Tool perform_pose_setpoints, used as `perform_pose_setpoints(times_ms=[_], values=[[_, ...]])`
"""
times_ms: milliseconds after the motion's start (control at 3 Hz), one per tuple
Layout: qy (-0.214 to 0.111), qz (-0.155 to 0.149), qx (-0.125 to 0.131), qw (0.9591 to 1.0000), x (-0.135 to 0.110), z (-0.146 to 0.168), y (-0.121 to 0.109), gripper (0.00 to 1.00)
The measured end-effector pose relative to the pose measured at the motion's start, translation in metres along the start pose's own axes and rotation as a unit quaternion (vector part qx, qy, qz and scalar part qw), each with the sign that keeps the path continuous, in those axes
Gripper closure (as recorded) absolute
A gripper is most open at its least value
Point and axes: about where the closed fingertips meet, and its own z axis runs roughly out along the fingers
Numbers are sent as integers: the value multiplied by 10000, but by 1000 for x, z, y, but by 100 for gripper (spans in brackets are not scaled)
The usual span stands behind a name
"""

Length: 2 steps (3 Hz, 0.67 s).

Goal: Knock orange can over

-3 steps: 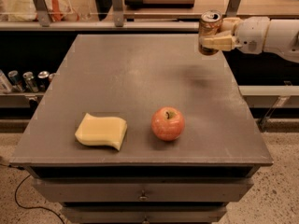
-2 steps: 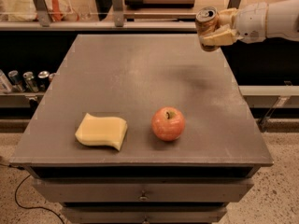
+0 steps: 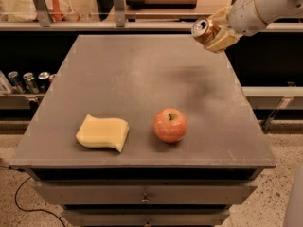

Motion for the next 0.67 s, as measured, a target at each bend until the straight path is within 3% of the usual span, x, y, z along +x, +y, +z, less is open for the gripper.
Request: perform_pose_setpoints(times_ms=[333,667], values=[[849,-655,-215,9940,1,11,11,100],[1621,-1365,-530,9758,-1,23,32,100]])
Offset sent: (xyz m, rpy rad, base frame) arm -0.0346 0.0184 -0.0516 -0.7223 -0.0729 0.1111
